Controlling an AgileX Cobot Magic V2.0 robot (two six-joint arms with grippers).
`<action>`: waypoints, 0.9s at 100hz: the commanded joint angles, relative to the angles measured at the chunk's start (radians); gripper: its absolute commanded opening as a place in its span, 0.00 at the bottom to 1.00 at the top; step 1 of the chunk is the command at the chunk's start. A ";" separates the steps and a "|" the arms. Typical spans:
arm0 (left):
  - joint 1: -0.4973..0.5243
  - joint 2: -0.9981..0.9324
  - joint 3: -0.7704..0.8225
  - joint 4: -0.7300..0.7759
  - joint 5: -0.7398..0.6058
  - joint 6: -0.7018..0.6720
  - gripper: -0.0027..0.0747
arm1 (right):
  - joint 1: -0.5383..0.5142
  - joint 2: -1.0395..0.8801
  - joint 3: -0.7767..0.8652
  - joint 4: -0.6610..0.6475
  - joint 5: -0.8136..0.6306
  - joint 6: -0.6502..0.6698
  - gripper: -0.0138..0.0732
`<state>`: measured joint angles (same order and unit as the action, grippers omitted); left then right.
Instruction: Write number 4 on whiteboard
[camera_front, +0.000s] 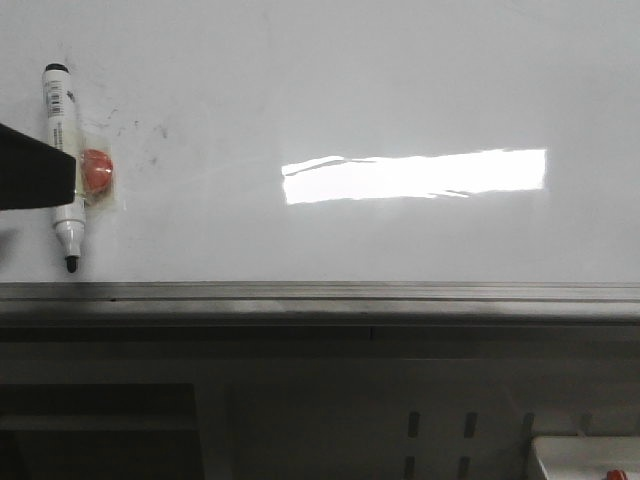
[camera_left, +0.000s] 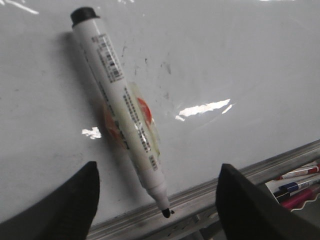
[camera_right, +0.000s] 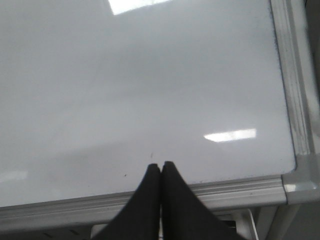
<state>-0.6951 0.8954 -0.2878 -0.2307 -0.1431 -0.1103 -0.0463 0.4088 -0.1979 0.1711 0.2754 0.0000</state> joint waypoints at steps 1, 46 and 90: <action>-0.033 0.015 -0.036 -0.015 -0.087 -0.021 0.62 | 0.001 0.015 -0.039 0.006 -0.080 0.000 0.08; -0.079 0.126 -0.036 -0.217 -0.162 -0.018 0.61 | 0.001 0.015 -0.039 0.006 -0.091 0.000 0.08; -0.079 0.217 -0.036 -0.226 -0.228 0.007 0.18 | 0.018 0.015 -0.043 0.006 -0.064 0.000 0.08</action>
<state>-0.7715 1.1109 -0.2971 -0.4544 -0.3220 -0.1187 -0.0442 0.4088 -0.1979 0.1729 0.2677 0.0000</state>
